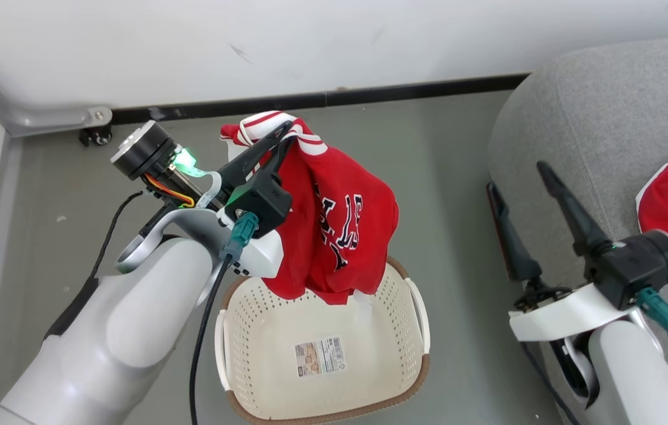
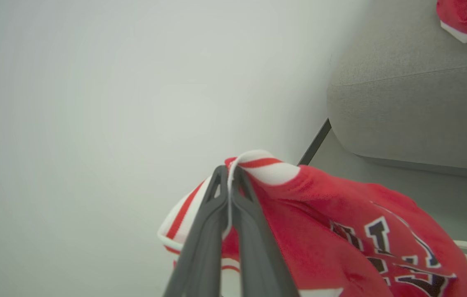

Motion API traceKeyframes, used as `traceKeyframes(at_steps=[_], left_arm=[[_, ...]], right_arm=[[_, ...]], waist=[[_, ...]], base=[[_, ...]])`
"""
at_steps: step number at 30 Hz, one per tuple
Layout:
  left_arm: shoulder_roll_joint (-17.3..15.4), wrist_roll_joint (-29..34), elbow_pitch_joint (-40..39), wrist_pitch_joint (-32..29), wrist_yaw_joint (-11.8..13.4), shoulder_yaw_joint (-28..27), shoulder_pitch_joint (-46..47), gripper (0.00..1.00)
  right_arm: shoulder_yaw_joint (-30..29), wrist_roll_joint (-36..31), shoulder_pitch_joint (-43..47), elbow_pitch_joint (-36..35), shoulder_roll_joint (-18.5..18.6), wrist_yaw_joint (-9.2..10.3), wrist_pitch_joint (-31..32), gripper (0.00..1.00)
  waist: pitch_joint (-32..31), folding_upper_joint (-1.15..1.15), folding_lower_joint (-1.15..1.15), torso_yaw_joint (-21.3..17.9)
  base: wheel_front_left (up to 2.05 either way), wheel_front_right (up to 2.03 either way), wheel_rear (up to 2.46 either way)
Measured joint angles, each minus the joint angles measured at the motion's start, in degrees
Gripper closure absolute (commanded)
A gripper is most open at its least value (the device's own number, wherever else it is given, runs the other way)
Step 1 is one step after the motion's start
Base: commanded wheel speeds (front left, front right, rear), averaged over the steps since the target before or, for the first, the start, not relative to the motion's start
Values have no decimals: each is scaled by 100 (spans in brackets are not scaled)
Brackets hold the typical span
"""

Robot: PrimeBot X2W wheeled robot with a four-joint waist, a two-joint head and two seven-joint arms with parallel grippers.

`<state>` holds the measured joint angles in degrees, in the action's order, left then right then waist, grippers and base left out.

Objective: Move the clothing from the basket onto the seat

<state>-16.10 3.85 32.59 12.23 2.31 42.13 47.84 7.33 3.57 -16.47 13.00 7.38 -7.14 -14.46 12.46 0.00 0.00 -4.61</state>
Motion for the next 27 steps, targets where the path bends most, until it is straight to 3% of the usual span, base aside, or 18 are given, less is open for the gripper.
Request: traceKeyframes(at_steps=[11, 27], left_arm=[[5, -746, -280, 13, -242, -315, -503, 100], [-52, -1083, -951, -20, -577, -377, -659, 100]], right_arm=[[495, -4, 275, 234, 227, 0, 76, 0], [1434, 482, 505, 575, 703, 0, 561, 0]], waist=[[-531, 0, 0, 94], [-1135, 0, 0, 220]], base=[[0, 0, 0], [0, 0, 0]])
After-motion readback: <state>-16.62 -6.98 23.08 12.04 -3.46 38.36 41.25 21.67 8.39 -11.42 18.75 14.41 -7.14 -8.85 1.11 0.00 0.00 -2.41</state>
